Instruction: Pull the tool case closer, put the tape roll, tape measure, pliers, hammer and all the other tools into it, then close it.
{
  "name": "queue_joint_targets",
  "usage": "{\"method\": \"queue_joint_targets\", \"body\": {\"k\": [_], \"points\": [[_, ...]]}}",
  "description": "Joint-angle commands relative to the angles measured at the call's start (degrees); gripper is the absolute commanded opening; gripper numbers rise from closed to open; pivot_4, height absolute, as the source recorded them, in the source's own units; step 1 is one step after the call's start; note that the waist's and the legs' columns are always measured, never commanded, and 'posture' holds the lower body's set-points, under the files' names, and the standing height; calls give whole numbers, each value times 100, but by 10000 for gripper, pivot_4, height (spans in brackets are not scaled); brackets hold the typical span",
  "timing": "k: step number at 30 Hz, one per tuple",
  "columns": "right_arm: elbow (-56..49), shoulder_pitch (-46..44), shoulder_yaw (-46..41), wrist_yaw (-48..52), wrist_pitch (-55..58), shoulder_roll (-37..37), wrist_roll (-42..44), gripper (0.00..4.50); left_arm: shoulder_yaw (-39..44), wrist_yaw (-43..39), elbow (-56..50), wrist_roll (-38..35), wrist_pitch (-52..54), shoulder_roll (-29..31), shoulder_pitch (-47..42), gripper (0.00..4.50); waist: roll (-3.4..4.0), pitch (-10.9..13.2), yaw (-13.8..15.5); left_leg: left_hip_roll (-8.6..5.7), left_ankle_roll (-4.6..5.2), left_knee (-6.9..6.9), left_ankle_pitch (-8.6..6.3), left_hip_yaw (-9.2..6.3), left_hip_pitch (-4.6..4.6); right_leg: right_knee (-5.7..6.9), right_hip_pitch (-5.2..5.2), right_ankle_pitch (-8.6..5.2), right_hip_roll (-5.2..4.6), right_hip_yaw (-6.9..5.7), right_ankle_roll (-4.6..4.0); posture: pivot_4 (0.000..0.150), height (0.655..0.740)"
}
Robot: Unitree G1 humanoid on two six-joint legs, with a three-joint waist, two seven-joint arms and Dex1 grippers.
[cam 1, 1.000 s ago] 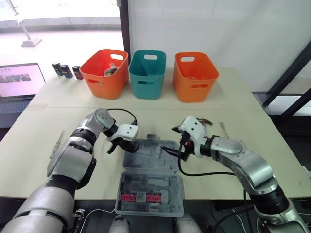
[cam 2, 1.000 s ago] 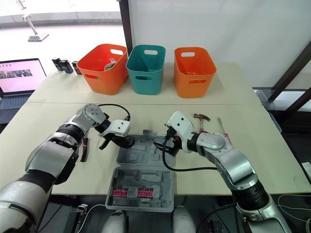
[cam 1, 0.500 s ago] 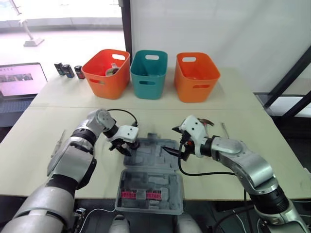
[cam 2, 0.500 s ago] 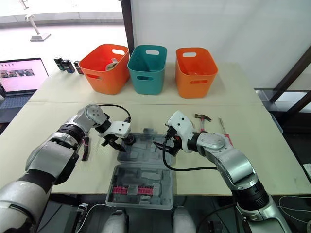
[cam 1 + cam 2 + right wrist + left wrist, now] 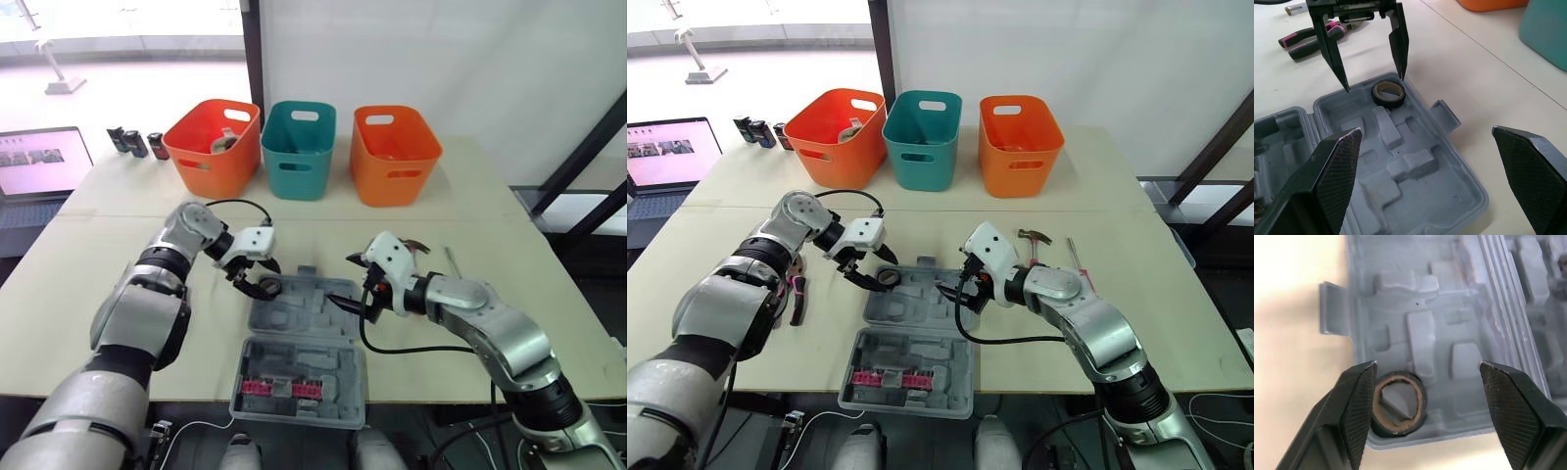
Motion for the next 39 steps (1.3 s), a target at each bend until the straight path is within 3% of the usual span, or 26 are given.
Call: {"method": "queue_joint_targets", "body": {"k": [1,2,10,21,28,39], "points": [[-90,-100,-91,40,-136,28,-9,45000,235,241,-137,-192,145,79,48,16198,0,0,1,0,0,0,0,0,0,0,0,0,0,0,0,1500,7400],[-84,-103,-89,46,-141,25,-9,45000,248,333,-149,-187,144,81,80,11172,0,0,3,0,0,0,0,0,0,0,0,0,0,0,0,1500,7400],[-60,-125,-79,81,-146,14,-26,45000,430,651,-210,-377,301,102,344,11172,0,0,6,0,0,0,0,0,0,0,0,0,0,0,0,1500,7400],[-104,-55,-76,48,-127,42,-57,45000,490,1710,-239,-383,24,20,962,11172,0,0,12,0,-2,0,1,0,1,1,0,1,0,0,0,1500,7400],[-151,-17,-144,27,-100,48,-16,45000,-85,2639,-258,286,-507,35,1301,11172,4,-3,54,0,-6,2,4,0,6,1,8,1,0,-1,-1,1500,7400],[-117,-11,-153,22,-139,39,-40,45000,-107,2780,-264,259,-478,48,1075,11172,15,-9,125,0,-4,2,13,0,17,1,23,4,2,0,-7,1500,7400]]}}
